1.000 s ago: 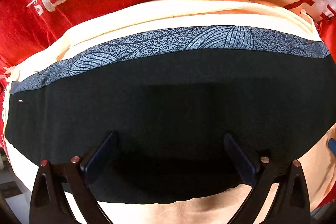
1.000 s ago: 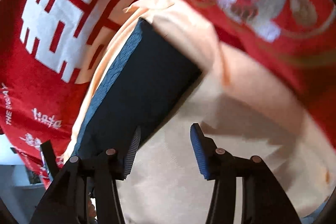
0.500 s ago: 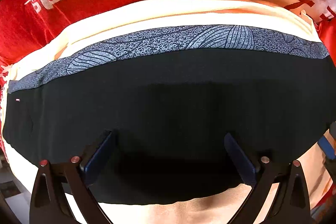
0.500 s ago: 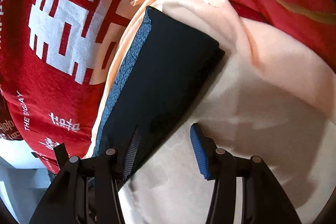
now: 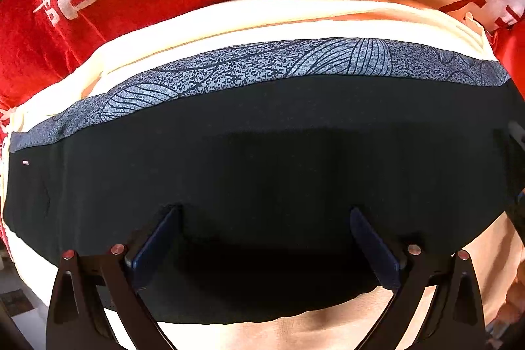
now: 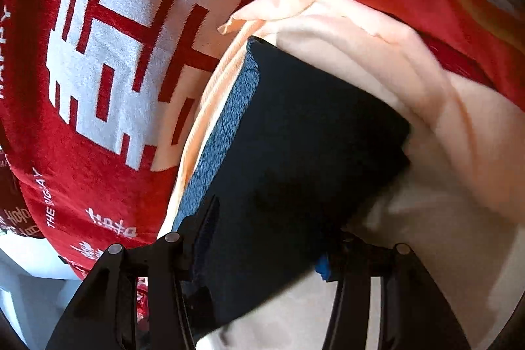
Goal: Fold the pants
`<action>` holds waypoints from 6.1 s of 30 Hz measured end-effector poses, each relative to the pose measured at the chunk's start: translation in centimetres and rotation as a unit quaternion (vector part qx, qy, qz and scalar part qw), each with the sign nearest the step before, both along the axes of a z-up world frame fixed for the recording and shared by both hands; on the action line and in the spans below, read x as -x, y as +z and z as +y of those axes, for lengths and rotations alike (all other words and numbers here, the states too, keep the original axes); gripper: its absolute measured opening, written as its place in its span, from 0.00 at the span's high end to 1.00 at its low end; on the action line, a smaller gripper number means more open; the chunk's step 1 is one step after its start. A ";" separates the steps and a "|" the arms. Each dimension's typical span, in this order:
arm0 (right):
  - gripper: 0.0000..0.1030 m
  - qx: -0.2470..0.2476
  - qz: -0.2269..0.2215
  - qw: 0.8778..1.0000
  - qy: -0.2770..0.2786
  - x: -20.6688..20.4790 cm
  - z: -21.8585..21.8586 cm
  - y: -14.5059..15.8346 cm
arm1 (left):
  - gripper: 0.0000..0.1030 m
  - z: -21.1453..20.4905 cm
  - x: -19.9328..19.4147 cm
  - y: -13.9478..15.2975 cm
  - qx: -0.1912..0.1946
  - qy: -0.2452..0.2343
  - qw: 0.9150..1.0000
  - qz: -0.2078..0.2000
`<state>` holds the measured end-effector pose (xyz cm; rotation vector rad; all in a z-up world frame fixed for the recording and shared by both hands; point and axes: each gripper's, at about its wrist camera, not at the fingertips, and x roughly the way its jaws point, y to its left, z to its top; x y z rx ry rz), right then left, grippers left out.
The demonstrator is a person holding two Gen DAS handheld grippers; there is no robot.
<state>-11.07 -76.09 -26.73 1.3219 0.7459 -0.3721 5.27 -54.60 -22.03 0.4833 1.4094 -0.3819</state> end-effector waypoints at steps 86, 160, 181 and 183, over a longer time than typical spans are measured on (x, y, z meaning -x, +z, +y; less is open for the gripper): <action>0.54 0.295 0.224 0.890 0.266 -6.1 23.6 10.7 | 0.81 17.0 -7.5 5.1 0.143 -0.034 0.977 0.154; 0.77 0.275 0.204 0.810 0.476 -18.4 39.5 7.6 | 0.26 40.6 -7.0 2.2 0.061 0.216 0.973 0.055; 0.25 0.324 0.256 0.768 0.490 -20.1 43.1 4.6 | 0.26 42.3 -7.1 1.8 0.069 0.234 0.968 0.059; 0.24 0.327 0.259 0.765 0.490 -20.1 43.3 4.4 | 0.26 42.4 -7.1 1.8 0.073 0.234 0.968 0.061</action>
